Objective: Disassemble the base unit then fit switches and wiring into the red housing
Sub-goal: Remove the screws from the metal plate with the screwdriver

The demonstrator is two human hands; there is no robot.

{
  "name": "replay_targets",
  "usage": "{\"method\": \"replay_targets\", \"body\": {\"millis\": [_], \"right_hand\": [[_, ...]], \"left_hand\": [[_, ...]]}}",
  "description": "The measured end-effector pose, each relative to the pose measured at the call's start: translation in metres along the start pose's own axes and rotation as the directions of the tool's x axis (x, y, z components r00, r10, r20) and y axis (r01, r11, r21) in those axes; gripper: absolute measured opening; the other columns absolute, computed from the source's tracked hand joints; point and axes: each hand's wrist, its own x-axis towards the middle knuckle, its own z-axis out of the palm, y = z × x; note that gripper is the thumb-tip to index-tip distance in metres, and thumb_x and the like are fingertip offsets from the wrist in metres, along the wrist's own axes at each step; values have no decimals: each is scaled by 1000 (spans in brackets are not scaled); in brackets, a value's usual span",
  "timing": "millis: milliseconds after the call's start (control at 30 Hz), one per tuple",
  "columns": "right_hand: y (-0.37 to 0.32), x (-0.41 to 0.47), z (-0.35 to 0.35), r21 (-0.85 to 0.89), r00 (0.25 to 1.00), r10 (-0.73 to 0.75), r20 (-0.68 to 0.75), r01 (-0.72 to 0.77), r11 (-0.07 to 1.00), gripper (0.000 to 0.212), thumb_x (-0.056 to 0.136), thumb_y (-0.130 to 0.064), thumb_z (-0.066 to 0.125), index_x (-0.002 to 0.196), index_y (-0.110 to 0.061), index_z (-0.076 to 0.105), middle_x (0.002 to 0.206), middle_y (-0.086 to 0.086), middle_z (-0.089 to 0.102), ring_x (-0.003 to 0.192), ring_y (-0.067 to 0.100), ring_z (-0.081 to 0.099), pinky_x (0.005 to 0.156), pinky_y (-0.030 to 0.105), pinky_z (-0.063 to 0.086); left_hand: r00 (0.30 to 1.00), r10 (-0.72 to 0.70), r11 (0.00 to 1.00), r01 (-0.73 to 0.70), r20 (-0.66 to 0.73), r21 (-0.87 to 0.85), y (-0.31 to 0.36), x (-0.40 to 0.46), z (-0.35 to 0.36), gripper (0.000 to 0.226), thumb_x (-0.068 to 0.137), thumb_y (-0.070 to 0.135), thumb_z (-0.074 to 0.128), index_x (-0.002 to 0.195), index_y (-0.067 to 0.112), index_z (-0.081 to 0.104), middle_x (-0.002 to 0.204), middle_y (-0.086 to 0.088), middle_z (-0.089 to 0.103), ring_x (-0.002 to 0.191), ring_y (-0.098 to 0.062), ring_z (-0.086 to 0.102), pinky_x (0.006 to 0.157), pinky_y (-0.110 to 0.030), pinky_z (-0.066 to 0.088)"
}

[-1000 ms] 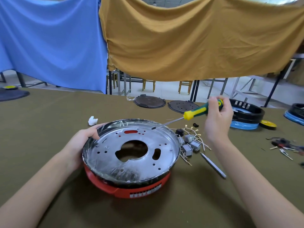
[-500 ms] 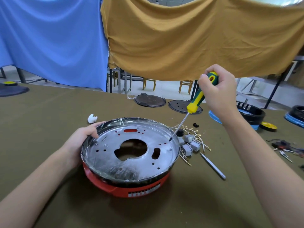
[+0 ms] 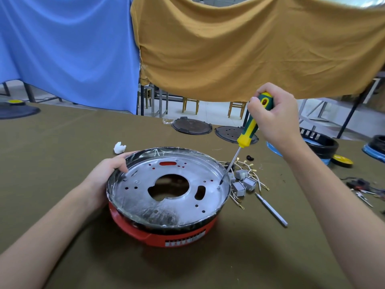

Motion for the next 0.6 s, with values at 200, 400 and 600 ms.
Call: {"method": "replay_targets", "body": {"millis": [200, 400, 600], "right_hand": [[1, -1, 0, -29, 1000, -11, 18, 12, 999, 15, 79, -28, 55, 70, -16, 52, 57, 6, 41, 54, 15, 34, 52, 29, 31], [-4, -4, 2, -37, 999, -34, 30, 35, 999, 14, 78, -29, 54, 70, -17, 52, 56, 2, 39, 53, 12, 32, 51, 28, 29], [-8, -6, 3, -37, 996, -70, 49, 72, 997, 14, 79, -28, 54, 72, -16, 52, 54, 0, 38, 53, 12, 33, 51, 28, 30]], "left_hand": [[982, 84, 995, -91, 169, 36, 2, 1, -1, 59, 66, 3, 39, 106, 27, 76, 113, -8, 74, 93, -27, 71, 86, -41, 52], [987, 82, 996, -85, 139, 18, 3, 9, -2, 73, 54, 1, 40, 116, 21, 71, 106, -6, 76, 91, -22, 75, 77, -35, 56], [999, 27, 999, -28, 21, 38, -1, 12, -3, 60, 81, 1, 36, 140, -9, 43, 108, -19, 56, 96, -34, 53, 71, -37, 49]]}}
